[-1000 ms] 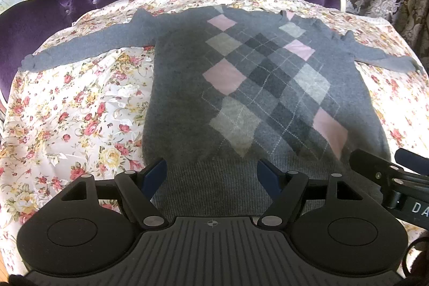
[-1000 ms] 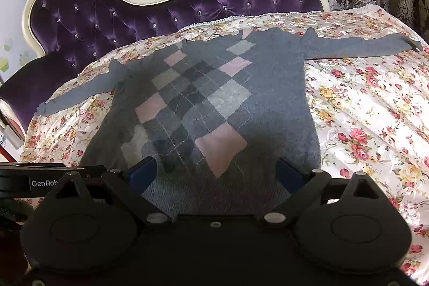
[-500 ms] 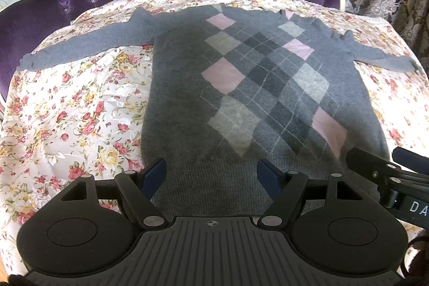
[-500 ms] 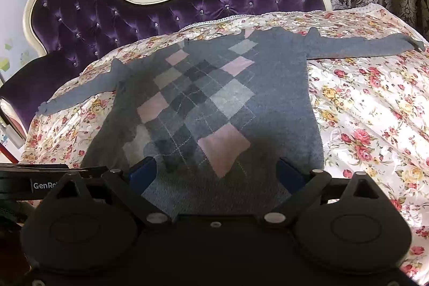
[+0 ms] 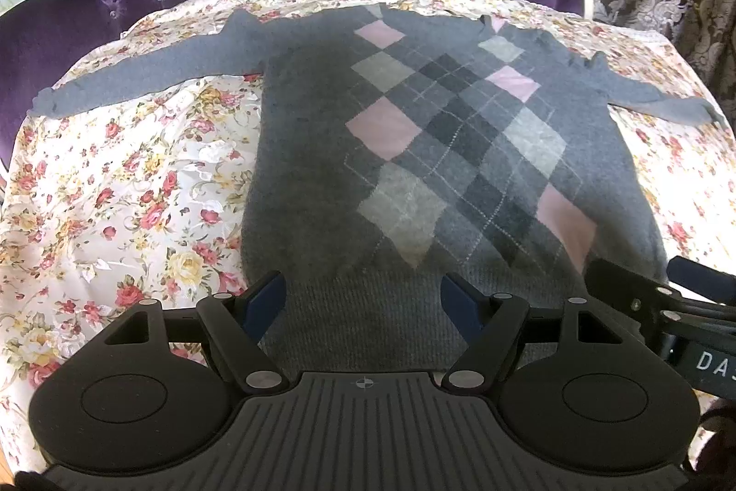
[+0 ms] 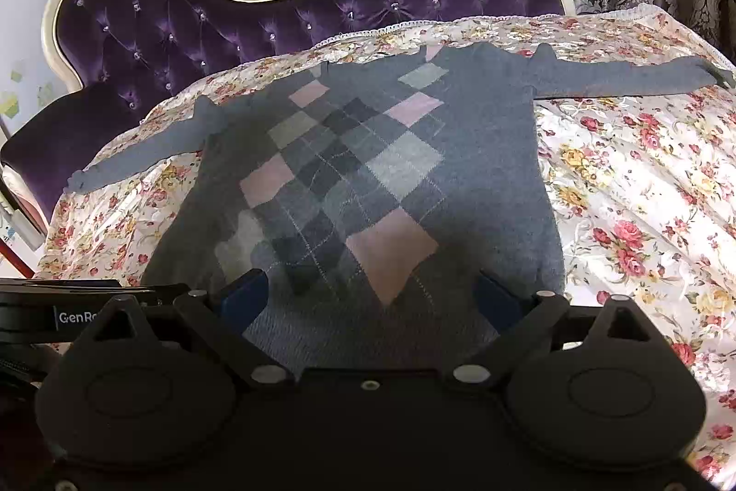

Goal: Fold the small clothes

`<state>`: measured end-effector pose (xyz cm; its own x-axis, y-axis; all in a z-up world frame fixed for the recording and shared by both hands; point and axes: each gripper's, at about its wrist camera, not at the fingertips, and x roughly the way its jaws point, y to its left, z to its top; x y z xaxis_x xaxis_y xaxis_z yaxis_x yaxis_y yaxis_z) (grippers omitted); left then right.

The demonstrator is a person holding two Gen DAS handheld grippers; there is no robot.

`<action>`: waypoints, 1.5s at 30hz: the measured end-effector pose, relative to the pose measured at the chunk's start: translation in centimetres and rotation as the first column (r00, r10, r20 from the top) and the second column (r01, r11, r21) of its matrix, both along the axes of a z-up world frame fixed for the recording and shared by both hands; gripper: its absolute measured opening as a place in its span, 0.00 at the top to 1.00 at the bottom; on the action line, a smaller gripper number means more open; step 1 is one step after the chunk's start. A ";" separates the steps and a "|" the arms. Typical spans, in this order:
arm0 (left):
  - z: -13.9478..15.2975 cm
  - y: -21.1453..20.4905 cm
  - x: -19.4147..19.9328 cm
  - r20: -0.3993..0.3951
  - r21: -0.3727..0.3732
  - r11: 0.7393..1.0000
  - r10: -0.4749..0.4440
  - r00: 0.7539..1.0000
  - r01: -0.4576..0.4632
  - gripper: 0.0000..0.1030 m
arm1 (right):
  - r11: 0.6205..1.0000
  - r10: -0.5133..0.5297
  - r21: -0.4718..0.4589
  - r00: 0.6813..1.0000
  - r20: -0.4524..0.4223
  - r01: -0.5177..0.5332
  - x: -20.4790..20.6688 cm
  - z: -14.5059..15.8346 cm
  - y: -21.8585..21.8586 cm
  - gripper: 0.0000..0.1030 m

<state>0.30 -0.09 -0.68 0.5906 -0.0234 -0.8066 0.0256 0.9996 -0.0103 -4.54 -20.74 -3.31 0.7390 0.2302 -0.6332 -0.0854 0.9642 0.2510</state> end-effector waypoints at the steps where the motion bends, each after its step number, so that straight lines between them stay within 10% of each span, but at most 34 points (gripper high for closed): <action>1: 0.0 0.0 0.0 0.001 -0.003 1.000 0.001 1.000 -0.001 0.29 | 1.000 0.001 0.002 1.000 -0.004 -0.001 0.1 -0.1 0.0 0.05; 20: 10.7 0.2 5.3 0.326 -0.090 0.993 -0.041 0.945 0.074 0.27 | 0.991 0.004 0.133 1.000 -0.009 -0.003 5.7 6.1 -5.5 0.01; 31: 2.6 -3.0 10.7 0.251 -0.057 0.995 -0.060 0.966 0.076 0.26 | 0.978 -0.209 0.029 0.975 0.076 0.207 11.8 4.5 -14.3 0.03; 45: -6.5 -2.9 11.6 0.174 -0.027 0.997 -0.067 0.983 0.073 0.21 | 0.832 -0.553 -0.026 0.833 0.028 0.554 23.8 0.3 -31.4 0.18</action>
<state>11.93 -2.95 -7.16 0.7168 -0.0948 -0.6908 0.0996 0.9945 -0.0331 19.28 -52.18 -3.02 0.7481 -0.2409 -0.6183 0.4609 0.8590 0.2229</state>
